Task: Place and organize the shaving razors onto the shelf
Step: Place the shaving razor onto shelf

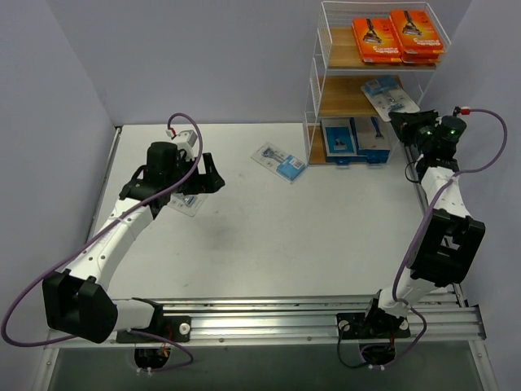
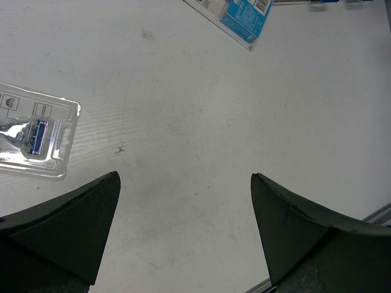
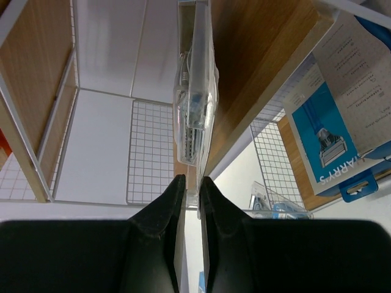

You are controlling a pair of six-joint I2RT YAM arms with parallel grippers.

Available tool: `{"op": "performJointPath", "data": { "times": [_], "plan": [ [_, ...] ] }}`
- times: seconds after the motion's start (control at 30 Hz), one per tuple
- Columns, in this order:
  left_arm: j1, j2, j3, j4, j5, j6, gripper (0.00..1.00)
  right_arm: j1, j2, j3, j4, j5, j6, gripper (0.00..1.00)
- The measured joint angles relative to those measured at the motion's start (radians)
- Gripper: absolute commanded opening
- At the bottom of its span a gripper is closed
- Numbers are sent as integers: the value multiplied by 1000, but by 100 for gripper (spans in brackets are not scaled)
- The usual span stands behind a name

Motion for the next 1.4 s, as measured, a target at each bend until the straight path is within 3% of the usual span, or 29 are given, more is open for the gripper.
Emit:
{"op": "performJointPath", "data": {
  "times": [0.8,1.4],
  "plan": [
    [-26,0,0,0,20,-11,97,87,61,0,114,198,141,0],
    [-28,25,0,0,27,-14,97,82,144,0,212,216,215,0]
  ]
}}
